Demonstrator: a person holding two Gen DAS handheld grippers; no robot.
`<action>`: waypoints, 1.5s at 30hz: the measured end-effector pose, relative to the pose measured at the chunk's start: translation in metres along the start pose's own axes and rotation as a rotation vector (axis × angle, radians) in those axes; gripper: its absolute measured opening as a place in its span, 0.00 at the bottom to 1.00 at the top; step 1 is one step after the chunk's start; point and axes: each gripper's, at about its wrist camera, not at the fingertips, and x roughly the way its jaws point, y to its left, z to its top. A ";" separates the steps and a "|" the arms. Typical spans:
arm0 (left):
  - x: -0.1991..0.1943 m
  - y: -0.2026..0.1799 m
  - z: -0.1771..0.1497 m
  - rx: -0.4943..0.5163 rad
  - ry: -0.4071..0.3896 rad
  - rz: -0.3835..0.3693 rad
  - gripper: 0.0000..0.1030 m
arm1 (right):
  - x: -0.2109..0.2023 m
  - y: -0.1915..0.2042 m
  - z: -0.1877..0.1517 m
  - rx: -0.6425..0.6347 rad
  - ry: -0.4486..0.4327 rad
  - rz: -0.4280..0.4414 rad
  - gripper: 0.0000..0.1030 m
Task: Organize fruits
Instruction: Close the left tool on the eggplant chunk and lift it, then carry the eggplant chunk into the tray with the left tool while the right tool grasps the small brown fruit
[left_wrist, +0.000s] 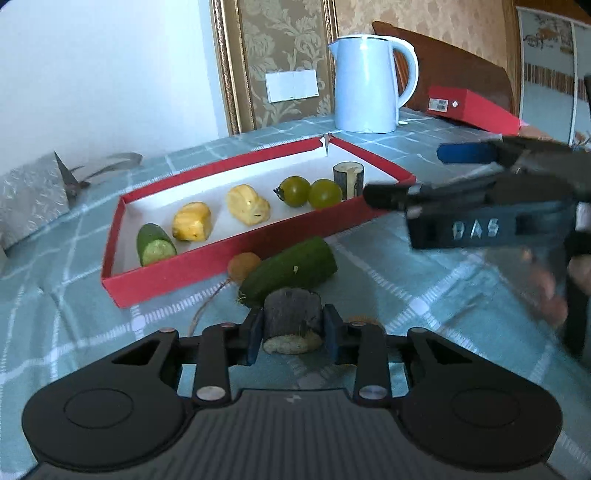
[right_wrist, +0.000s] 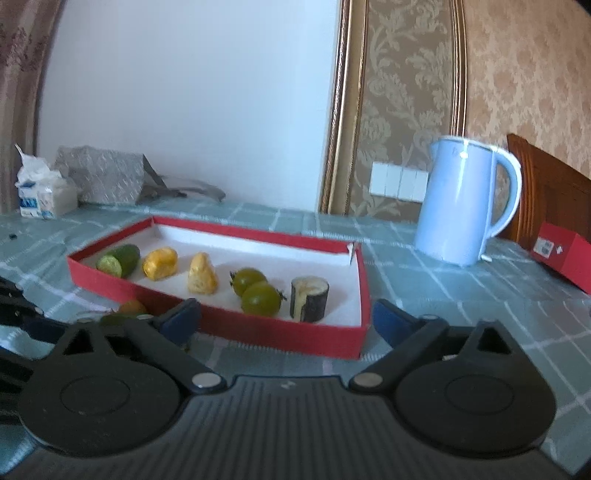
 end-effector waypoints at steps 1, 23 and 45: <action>-0.002 0.003 -0.001 -0.014 -0.004 -0.001 0.32 | -0.002 -0.001 0.000 0.001 -0.006 0.020 0.91; -0.018 0.065 -0.010 -0.338 -0.053 0.134 0.32 | -0.019 0.051 -0.013 -0.264 0.097 0.425 0.55; -0.023 0.070 -0.004 -0.369 -0.103 0.111 0.32 | 0.014 0.023 -0.009 -0.054 0.205 0.367 0.26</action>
